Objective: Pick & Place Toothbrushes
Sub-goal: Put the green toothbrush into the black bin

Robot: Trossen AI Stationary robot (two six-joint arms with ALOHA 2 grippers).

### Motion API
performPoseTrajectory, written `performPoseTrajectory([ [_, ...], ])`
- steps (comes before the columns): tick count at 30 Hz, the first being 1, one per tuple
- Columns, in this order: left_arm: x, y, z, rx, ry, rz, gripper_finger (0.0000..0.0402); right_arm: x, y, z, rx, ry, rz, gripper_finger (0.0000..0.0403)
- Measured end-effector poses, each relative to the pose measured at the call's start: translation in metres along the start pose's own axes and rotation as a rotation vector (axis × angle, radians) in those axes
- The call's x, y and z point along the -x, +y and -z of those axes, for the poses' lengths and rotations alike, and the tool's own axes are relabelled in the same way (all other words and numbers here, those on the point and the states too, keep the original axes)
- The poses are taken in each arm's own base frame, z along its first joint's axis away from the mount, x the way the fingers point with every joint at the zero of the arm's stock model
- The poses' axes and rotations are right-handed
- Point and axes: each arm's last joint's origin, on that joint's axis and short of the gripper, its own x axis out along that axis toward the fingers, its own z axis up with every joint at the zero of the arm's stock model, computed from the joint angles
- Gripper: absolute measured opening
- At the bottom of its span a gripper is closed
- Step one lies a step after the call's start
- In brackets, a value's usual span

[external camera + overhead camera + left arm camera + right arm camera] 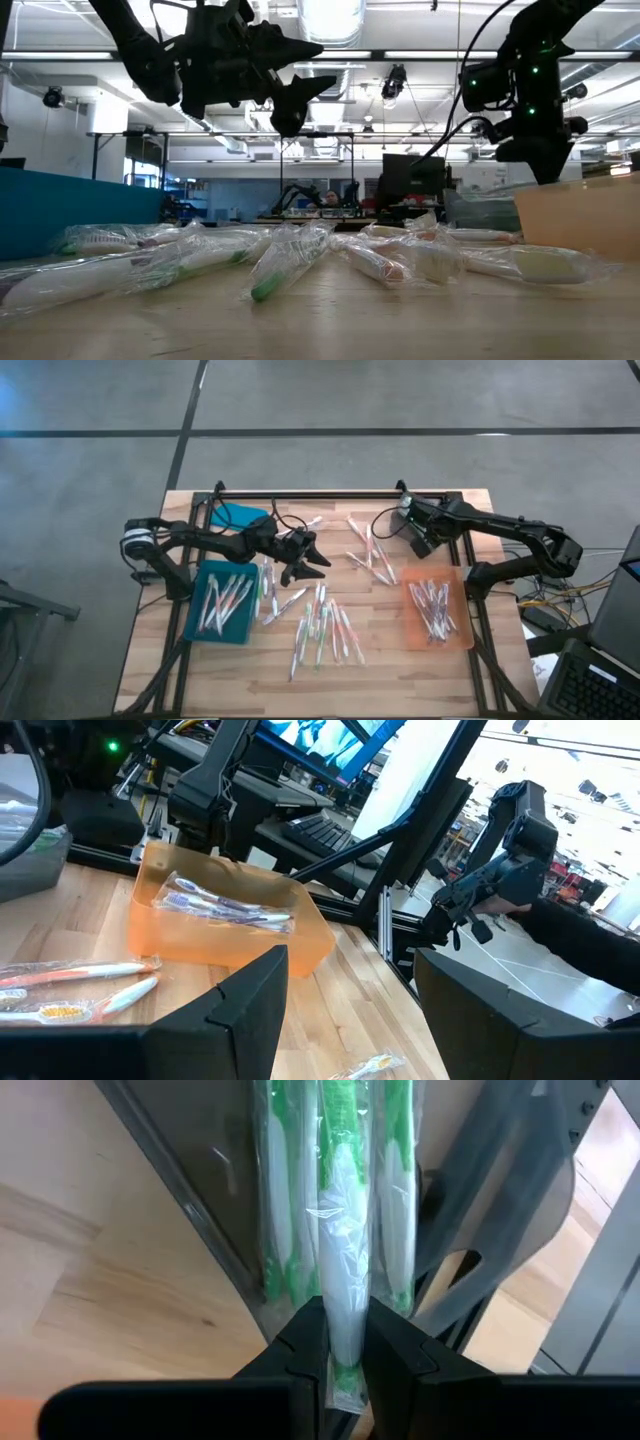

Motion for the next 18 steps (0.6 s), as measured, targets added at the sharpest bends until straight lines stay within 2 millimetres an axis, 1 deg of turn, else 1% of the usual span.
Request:
performPoseTrajectory([
  [11, 0.000, 0.000, 0.000, 0.000, 0.000, 0.000, 0.0223, -0.004, 0.002, -0.003, -0.021, -0.042, 0.007, 0.0038],
  [18, 0.000, 0.000, 0.000, 0.003, 0.003, -0.001, 0.0223, -0.012, 0.004, -0.005, 0.001, -0.015, 0.026, 0.0038],
])
